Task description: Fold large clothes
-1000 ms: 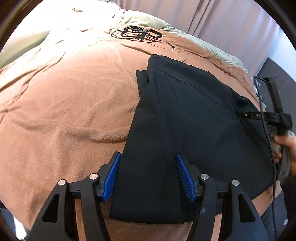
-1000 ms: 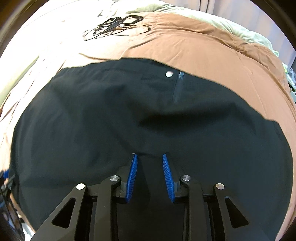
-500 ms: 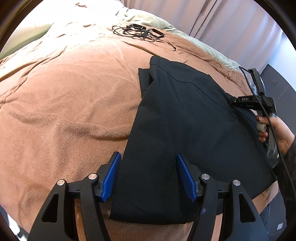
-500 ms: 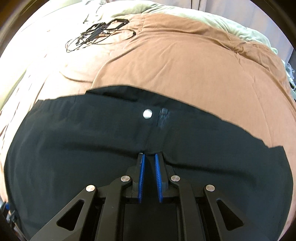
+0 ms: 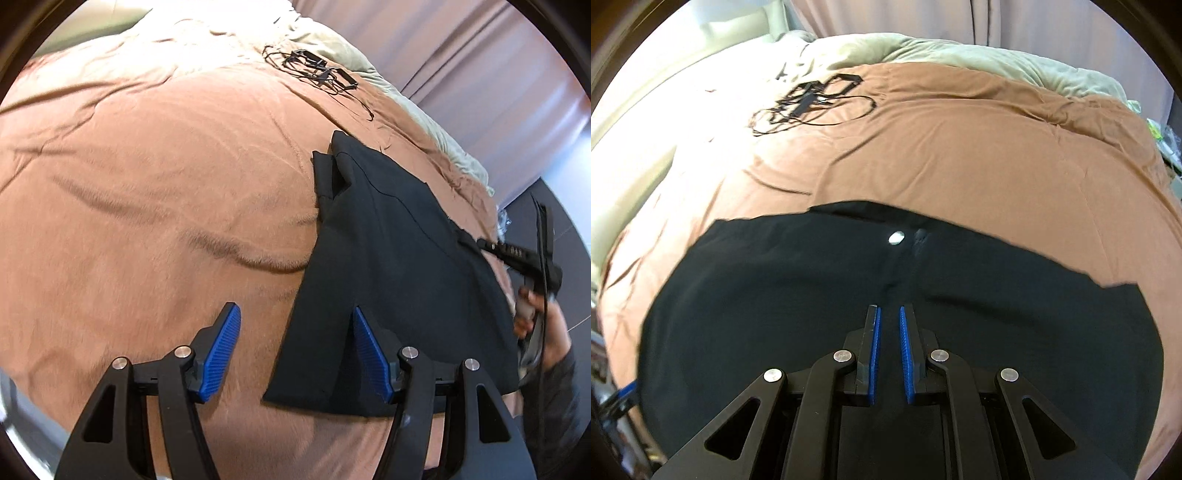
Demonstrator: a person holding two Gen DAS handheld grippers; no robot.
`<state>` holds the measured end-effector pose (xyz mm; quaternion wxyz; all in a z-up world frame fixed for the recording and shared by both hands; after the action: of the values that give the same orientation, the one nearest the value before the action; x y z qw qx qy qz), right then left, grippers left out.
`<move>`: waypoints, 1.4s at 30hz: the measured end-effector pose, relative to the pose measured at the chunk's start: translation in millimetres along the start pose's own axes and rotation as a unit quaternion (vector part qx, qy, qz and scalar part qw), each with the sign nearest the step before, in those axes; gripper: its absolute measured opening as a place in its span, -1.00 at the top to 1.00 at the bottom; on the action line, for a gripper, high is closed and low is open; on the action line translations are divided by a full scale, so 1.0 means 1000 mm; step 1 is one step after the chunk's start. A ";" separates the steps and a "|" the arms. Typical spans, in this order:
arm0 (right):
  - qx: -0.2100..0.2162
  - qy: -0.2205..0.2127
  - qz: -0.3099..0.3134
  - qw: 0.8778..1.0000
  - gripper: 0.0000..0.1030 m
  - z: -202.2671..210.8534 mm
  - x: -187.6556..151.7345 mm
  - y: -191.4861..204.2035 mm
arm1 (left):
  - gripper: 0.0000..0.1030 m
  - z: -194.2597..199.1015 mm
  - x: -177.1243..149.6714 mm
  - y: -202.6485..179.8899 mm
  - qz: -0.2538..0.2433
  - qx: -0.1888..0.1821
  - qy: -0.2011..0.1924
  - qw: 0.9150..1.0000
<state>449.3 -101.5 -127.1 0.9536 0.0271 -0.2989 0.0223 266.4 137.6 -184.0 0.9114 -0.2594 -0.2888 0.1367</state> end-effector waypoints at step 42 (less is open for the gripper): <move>0.096 -0.015 -0.098 0.990 0.34 0.106 -0.210 0.027 | 0.33 -0.027 -0.015 0.002 0.132 -0.083 0.019 0.988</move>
<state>215.0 -86.5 -159.4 0.9396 0.1482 -0.3056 -0.0427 269.9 122.7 -210.6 0.8659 -0.3723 -0.2454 0.2265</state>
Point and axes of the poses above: each gripper's, at about its wrist camera, not at the fingertips, and z roughly against the way its jaws point, y to its left, x to its top, the point moved 4 cm from there along -z, roughly the way its jaws point, and after that the axes turned 5 degrees about -x, right-handed, at the moved point
